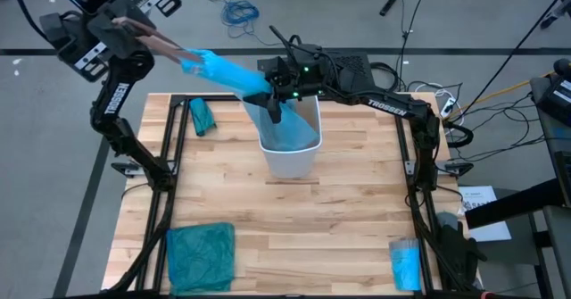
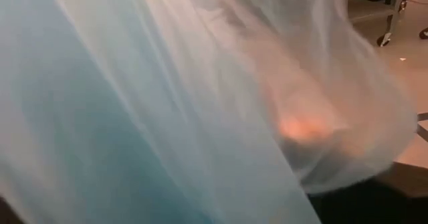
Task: Place trash/remove bag and relplace
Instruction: Remove the blue trash bag from the white trash bin
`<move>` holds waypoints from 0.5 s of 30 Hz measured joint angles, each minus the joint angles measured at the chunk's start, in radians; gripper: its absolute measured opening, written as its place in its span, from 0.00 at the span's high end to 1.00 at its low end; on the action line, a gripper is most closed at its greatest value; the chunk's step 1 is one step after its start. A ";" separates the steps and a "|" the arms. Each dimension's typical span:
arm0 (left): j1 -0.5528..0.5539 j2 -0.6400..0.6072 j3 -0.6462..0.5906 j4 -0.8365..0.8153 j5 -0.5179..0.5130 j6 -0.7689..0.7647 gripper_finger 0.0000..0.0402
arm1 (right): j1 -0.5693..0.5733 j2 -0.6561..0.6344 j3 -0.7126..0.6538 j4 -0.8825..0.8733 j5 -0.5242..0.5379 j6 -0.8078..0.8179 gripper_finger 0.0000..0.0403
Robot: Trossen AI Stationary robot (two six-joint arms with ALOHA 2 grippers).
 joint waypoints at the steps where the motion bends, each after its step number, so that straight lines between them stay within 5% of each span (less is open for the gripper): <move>1: 0.000 -0.001 0.000 0.000 0.000 0.000 1.00 | 0.000 0.000 0.000 0.000 0.000 0.000 0.65; 15: 0.000 -0.014 0.000 -0.012 0.021 0.023 1.00 | 0.000 0.000 0.000 0.025 -0.005 0.000 0.65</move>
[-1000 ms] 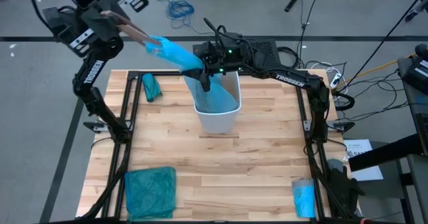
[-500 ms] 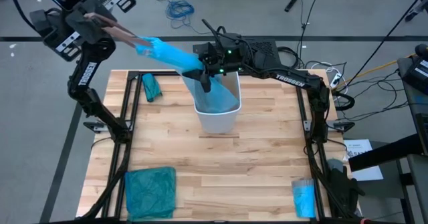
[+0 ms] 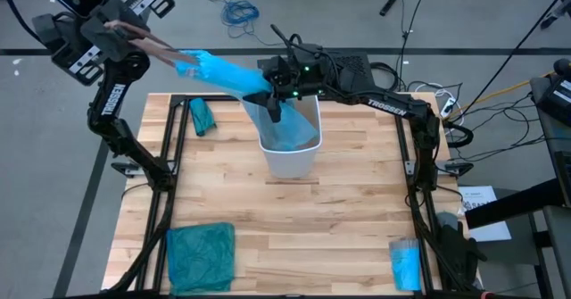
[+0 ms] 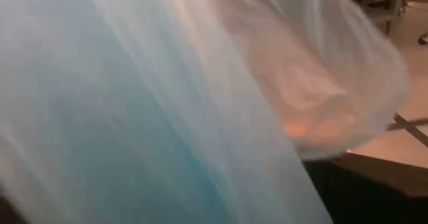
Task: Place trash/remove bag and relplace
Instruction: Remove the blue trash bag from the white trash bin
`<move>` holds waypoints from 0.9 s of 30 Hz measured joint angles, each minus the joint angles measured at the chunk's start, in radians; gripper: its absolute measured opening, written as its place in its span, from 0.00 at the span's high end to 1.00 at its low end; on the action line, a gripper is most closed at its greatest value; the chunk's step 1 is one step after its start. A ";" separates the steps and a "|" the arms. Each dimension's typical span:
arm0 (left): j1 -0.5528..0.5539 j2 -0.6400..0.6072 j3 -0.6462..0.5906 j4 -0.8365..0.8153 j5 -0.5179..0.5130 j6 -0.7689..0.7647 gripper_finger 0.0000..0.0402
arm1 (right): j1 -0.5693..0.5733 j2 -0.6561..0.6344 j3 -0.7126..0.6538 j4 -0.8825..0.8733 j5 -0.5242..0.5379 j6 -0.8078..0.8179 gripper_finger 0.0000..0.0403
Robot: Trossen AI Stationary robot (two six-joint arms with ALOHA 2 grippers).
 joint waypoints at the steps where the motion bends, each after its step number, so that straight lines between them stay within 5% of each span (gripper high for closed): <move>1: 0.000 0.001 0.000 0.000 0.002 0.000 1.00 | 0.000 -0.001 0.000 0.014 -0.019 0.000 0.65; 8: 0.000 0.003 0.000 -0.003 0.011 0.001 1.00 | -0.002 -0.029 0.000 0.094 -0.211 -0.004 0.57; 19: 0.035 0.009 0.000 -0.003 0.035 0.001 1.00 | -0.032 -0.180 0.000 0.070 -0.261 0.045 0.14; 27: 0.047 0.001 0.000 0.006 0.003 0.068 1.00 | -0.033 -0.271 0.001 0.009 -0.241 0.046 0.07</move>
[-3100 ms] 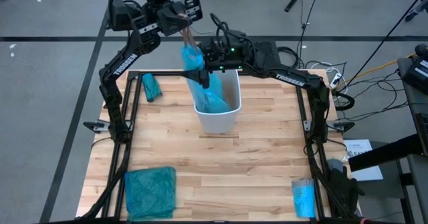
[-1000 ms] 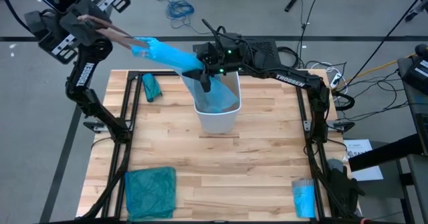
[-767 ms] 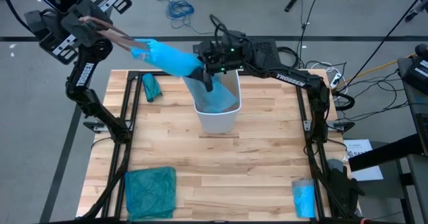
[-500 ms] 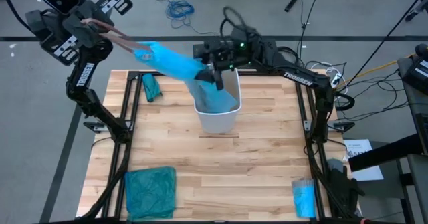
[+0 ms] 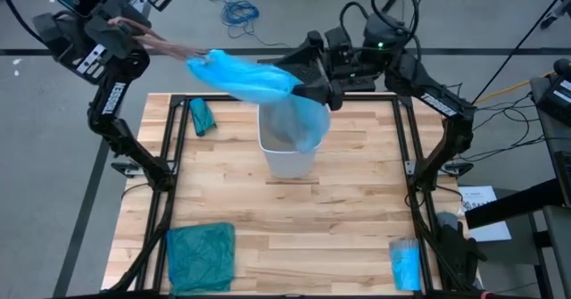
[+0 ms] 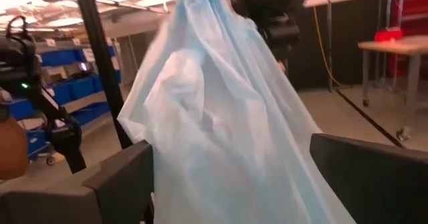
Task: Place trash/remove bag and relplace
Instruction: Remove the blue trash bag from the white trash bin
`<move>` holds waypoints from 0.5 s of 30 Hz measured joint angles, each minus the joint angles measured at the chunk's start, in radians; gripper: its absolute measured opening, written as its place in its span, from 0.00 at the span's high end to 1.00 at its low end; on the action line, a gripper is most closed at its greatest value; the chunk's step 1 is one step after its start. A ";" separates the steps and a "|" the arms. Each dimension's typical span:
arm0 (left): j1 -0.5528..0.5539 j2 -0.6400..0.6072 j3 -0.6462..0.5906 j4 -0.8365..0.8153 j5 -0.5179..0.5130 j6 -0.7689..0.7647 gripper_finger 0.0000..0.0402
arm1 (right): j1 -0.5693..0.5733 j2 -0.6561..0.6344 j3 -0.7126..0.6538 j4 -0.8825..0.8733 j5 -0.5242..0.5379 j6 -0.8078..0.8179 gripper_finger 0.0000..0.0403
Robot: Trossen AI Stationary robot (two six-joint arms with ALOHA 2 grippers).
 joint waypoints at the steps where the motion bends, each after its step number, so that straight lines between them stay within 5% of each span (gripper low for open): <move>1: 0.000 -0.003 0.000 0.001 -0.001 0.013 1.00 | 0.001 -0.002 0.000 -0.020 0.007 -0.002 0.07; 15: 0.000 -0.125 0.000 0.000 0.002 0.203 1.00 | -0.015 0.003 0.000 -0.107 0.047 -0.026 0.07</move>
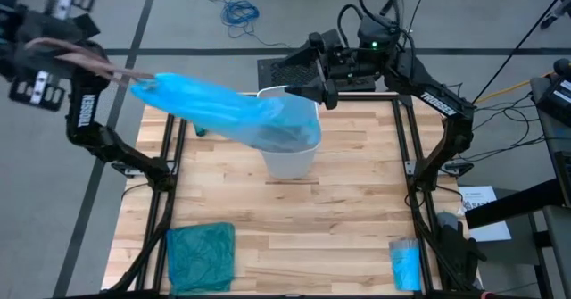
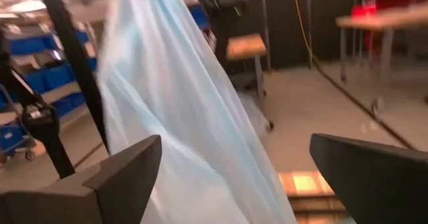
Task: Place trash/remove bag and relplace
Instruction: Remove the blue trash bag from the white trash bin
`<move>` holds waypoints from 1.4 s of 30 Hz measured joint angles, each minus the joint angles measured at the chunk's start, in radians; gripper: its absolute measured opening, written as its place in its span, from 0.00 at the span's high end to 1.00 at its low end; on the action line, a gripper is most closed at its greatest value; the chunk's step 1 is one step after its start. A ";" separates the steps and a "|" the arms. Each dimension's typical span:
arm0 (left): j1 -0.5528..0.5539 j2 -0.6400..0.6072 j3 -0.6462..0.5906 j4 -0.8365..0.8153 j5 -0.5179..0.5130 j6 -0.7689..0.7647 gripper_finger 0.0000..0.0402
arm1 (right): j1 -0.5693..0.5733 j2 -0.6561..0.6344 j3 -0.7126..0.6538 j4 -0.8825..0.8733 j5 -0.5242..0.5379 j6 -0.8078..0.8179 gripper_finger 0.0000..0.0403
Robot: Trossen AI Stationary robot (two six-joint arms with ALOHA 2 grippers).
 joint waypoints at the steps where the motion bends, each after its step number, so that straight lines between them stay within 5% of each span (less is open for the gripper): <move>1: 0.000 -0.005 0.000 -0.008 0.003 0.010 1.00 | -0.001 0.000 0.000 -0.031 0.001 -0.001 0.07; 16: 0.000 -0.003 0.000 -0.146 0.024 0.046 1.00 | 0.070 0.021 -0.001 -0.295 0.002 -0.029 0.07; 22: 0.000 0.002 0.000 -0.144 0.024 0.046 1.00 | 0.088 0.030 -0.001 -0.327 0.242 -0.070 0.09; 27: 0.000 0.003 0.000 -0.143 0.025 0.046 1.00 | 0.087 0.059 0.000 -0.331 0.288 -0.075 0.37; 32: 0.000 0.003 0.000 -0.143 0.025 0.043 1.00 | 0.088 0.071 -0.001 -0.317 0.281 -0.109 0.90; 42: 0.000 0.003 0.000 -0.142 0.064 0.037 1.00 | 0.073 0.051 0.102 -0.121 0.274 -0.125 1.00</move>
